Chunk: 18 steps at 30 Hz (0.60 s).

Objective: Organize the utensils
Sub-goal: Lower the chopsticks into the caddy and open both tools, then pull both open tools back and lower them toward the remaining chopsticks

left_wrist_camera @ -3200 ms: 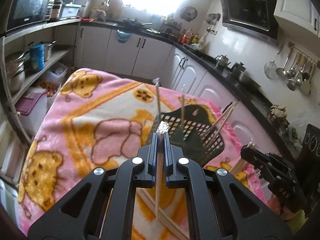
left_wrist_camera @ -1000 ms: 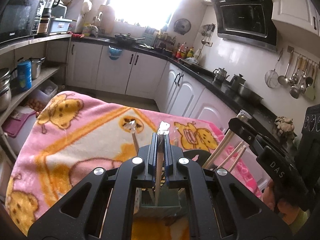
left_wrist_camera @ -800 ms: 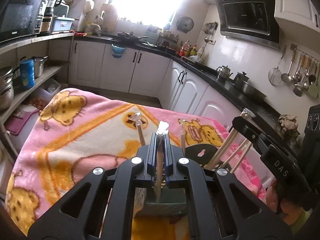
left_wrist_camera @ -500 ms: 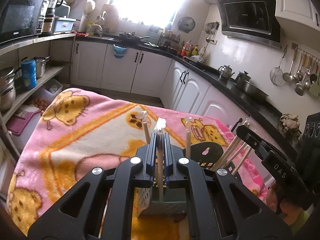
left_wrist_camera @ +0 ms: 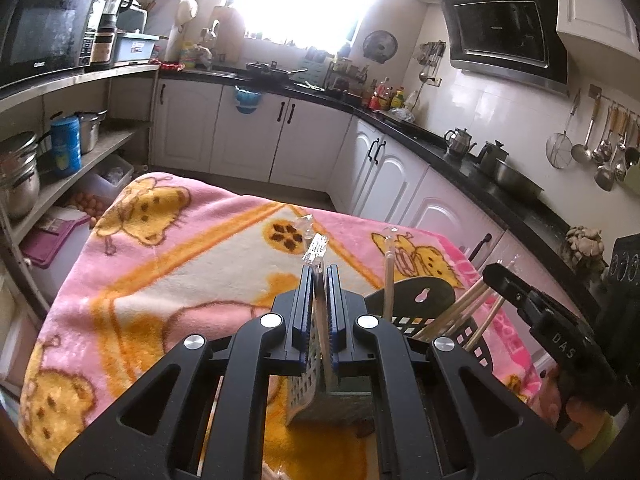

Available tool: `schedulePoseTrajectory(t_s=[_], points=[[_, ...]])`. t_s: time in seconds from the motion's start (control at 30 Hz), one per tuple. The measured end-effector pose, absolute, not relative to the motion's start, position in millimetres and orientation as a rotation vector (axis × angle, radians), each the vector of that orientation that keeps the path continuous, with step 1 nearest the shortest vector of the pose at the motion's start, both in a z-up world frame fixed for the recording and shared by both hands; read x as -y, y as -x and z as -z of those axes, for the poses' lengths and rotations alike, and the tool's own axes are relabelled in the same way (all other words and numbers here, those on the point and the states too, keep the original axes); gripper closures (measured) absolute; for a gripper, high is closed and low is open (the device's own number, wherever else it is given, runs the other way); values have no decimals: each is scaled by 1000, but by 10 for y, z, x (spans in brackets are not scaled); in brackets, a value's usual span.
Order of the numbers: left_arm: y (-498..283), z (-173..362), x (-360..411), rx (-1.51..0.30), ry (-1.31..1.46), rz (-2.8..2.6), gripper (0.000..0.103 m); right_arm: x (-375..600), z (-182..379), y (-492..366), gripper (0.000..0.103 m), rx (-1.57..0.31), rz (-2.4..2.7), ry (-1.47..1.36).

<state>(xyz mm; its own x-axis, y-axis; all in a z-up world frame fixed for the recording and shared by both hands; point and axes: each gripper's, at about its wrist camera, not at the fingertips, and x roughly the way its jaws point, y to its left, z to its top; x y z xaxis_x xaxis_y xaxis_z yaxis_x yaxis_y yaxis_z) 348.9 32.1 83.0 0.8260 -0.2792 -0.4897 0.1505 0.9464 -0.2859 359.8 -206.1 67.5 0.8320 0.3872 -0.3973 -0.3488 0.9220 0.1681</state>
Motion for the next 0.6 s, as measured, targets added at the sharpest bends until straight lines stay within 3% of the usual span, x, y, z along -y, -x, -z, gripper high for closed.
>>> schedulePoseTrajectory(t_s=[0.1, 0.3, 0.37, 0.6], points=[[-3475, -815, -355, -563, 255, 232, 97, 2077, -661, -3581, 95, -454, -390, -83], [-3418, -794, -374, -578, 257, 232, 85, 2081, -651, -3533, 85, -485, -385, -67], [-3384, -794, -370, -582, 258, 244, 75, 2086, -647, -3502, 82, -492, -384, -61], [-3258, -789, -379, -581, 249, 246, 63, 2109, -648, -3352, 70, -508, -381, -51]])
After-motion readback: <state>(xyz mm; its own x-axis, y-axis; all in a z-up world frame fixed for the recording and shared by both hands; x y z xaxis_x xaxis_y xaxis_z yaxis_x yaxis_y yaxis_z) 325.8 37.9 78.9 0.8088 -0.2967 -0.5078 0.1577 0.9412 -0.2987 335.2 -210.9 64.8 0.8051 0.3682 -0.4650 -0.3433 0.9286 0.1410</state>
